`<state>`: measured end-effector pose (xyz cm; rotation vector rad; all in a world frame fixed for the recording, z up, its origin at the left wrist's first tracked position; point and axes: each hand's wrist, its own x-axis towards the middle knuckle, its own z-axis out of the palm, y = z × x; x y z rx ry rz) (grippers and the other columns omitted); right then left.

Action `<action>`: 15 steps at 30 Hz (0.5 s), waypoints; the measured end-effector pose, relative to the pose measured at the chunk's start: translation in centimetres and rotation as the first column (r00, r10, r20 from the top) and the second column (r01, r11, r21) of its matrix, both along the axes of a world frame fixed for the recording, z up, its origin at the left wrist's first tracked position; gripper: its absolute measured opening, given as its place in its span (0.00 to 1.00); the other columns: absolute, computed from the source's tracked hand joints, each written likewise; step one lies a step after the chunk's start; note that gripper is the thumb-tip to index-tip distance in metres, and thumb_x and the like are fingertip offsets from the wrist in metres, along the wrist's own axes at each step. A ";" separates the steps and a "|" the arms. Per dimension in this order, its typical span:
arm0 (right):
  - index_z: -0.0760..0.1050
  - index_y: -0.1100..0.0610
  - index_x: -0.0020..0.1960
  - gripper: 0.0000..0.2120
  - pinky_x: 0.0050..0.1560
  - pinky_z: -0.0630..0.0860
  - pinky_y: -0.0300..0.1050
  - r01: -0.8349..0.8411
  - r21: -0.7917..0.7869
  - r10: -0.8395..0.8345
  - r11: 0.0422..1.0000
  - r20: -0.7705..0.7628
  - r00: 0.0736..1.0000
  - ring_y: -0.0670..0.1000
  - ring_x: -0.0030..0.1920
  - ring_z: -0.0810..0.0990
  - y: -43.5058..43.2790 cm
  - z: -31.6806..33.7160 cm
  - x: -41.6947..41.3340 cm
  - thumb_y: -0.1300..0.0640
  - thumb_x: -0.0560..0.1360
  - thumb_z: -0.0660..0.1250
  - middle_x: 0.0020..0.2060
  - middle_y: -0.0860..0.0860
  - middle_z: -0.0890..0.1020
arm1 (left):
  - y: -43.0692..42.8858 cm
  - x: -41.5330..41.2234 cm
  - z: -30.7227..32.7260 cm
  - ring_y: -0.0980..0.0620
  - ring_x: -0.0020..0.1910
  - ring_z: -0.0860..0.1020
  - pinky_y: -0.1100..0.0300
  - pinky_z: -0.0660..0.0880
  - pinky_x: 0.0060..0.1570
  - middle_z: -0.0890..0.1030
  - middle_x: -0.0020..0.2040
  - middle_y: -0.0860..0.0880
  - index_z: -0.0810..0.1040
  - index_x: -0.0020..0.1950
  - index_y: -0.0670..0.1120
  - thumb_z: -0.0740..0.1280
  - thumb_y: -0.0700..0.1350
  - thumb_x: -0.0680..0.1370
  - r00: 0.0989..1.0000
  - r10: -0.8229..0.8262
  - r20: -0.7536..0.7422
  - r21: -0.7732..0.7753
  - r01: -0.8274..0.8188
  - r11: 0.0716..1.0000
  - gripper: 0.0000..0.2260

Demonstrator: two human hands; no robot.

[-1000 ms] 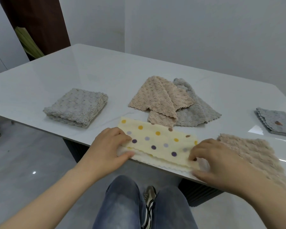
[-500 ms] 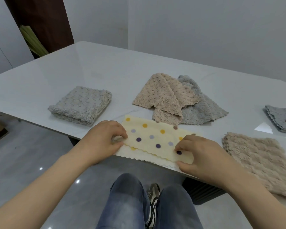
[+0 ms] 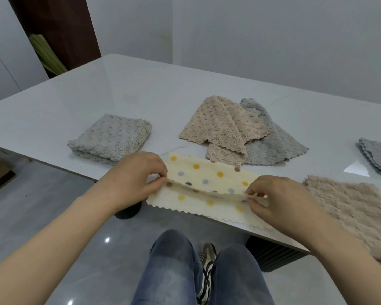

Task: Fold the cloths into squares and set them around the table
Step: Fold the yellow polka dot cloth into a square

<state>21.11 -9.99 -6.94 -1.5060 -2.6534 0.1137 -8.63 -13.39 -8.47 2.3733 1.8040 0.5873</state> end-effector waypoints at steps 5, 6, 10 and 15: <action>0.80 0.46 0.42 0.02 0.35 0.72 0.39 -0.001 0.059 0.006 0.998 -0.074 0.997 0.44 0.38 0.78 -0.9 0.9 0.7 0.52 0.72 0.69 0.39 0.40 0.81 | -1.8 -0.4 0.4 0.53 0.41 0.79 0.56 0.77 0.37 0.82 0.42 0.57 0.84 0.41 0.49 0.59 0.52 0.74 0.995 -0.036 -0.095 0.143 0.049 0.989 0.15; 0.80 0.46 0.41 0.02 0.33 0.70 0.38 -0.009 0.063 0.013 0.998 -0.073 0.997 0.44 0.38 0.78 -1.1 0.9 0.7 0.52 0.72 0.69 0.38 0.40 0.81 | -2.2 -0.4 0.1 0.53 0.40 0.79 0.57 0.77 0.36 0.82 0.42 0.56 0.84 0.40 0.49 0.59 0.51 0.74 0.993 -0.046 -0.110 0.151 0.062 0.987 0.15; 0.80 0.45 0.46 0.04 0.38 0.70 0.36 -0.036 -0.010 0.036 0.999 -0.003 0.999 0.44 0.48 0.79 -1.2 0.1 1.0 0.51 0.74 0.66 0.44 0.39 0.80 | -3.2 -0.3 -2.0 0.54 0.40 0.78 0.57 0.77 0.33 0.82 0.41 0.57 0.83 0.36 0.49 0.59 0.50 0.74 0.994 -0.046 -0.103 0.133 0.060 0.989 0.15; 0.79 0.44 0.49 0.07 0.47 0.74 0.39 -0.074 -0.081 0.074 0.994 0.001 0.997 0.41 0.52 0.77 -1.4 -0.3 1.4 0.50 0.73 0.67 0.47 0.38 0.79 | -3.4 -0.6 -3.0 0.54 0.40 0.78 0.59 0.77 0.36 0.82 0.42 0.57 0.83 0.38 0.49 0.59 0.51 0.73 0.996 -0.015 -0.089 0.118 0.026 0.993 0.14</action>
